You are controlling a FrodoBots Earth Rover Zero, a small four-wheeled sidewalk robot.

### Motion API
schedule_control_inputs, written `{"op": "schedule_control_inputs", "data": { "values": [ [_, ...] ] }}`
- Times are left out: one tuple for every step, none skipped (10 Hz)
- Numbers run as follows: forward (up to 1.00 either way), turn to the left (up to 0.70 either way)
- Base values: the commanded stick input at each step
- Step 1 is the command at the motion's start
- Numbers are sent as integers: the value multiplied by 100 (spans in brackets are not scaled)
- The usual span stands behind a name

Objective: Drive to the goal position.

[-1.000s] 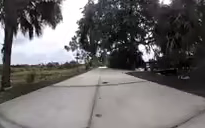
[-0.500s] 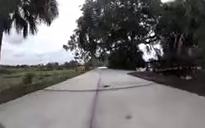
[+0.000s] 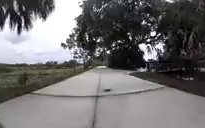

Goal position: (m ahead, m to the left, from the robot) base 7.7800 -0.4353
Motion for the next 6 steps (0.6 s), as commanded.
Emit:
{"op": "schedule_control_inputs", "data": {
  "values": [
    [85, 0],
    [85, 0],
    [85, 0],
    [85, 0],
    [85, 0],
    [85, 0]
  ]
}}
